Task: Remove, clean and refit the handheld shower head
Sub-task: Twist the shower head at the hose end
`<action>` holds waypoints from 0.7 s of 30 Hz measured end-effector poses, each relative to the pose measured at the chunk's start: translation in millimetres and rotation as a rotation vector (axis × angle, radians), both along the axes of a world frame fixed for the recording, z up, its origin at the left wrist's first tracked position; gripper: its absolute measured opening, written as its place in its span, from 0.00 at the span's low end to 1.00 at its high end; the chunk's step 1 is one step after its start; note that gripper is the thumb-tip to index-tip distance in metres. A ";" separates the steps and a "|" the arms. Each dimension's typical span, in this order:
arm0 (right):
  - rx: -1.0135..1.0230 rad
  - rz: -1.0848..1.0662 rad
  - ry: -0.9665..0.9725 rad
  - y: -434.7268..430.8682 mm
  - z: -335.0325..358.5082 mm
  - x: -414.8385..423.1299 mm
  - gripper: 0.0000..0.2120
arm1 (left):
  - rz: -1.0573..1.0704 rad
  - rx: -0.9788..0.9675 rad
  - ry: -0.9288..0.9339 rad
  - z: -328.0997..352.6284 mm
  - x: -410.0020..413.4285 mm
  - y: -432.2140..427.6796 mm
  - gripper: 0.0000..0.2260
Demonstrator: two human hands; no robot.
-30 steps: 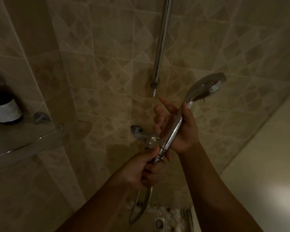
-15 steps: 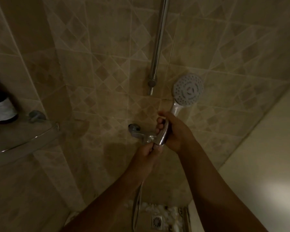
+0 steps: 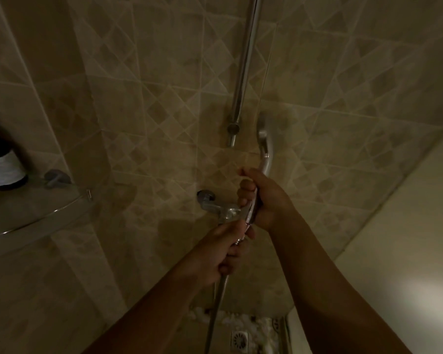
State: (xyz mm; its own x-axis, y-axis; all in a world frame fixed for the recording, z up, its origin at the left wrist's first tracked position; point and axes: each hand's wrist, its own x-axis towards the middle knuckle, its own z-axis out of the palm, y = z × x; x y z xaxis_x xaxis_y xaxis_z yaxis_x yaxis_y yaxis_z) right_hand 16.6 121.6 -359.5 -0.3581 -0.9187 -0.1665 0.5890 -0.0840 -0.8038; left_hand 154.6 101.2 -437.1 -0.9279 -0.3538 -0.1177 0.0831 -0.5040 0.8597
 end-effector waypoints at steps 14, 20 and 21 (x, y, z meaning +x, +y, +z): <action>-0.422 0.262 -0.130 20.4 2.6 3.4 0.20 | -0.176 0.187 0.131 12.3 4.7 3.6 0.18; -0.596 0.462 -0.188 19.8 1.4 0.2 0.19 | -0.256 0.130 0.185 16.3 3.6 8.3 0.19; -0.508 0.368 -0.127 18.2 -0.4 -1.6 0.16 | -0.167 0.087 0.130 14.2 1.2 9.2 0.19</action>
